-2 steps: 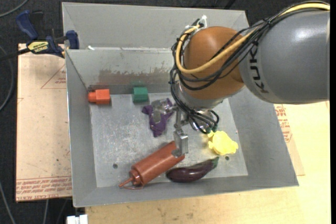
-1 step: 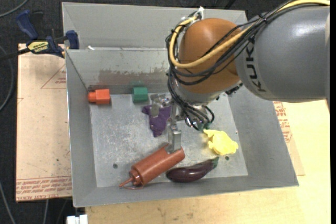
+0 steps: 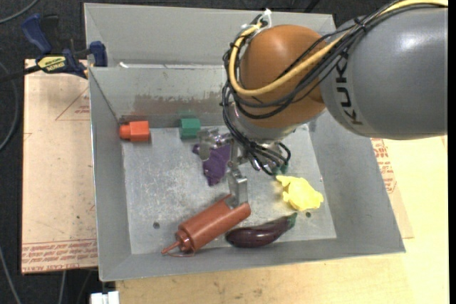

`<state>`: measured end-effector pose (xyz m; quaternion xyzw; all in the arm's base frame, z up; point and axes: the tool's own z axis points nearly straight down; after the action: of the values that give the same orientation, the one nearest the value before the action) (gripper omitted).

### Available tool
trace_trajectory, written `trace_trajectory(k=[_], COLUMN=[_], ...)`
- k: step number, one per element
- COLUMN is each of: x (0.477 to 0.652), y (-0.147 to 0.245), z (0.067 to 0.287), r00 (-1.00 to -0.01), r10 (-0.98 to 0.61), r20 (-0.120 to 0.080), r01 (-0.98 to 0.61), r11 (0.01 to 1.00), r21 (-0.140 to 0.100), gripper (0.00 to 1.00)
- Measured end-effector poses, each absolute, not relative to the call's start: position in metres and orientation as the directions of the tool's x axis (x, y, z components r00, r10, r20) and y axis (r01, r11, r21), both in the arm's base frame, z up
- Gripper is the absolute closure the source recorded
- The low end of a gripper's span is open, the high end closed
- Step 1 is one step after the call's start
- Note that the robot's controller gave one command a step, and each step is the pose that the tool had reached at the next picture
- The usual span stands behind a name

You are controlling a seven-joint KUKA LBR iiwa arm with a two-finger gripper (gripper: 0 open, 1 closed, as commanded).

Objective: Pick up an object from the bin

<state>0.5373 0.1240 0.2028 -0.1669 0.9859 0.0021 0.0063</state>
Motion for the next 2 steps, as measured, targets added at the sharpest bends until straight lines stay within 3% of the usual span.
trace_trajectory(k=[1, 2], x=[0.511, 0.493], y=[0.1, 0.074], z=[0.154, 0.078], r00=[-0.949, -0.886], r10=[-0.314, -0.463], r20=[-0.01, -0.014], r01=[-0.314, -0.463], r11=[0.949, 0.886], r21=[0.003, 0.002], gripper=[0.0, 1.0])
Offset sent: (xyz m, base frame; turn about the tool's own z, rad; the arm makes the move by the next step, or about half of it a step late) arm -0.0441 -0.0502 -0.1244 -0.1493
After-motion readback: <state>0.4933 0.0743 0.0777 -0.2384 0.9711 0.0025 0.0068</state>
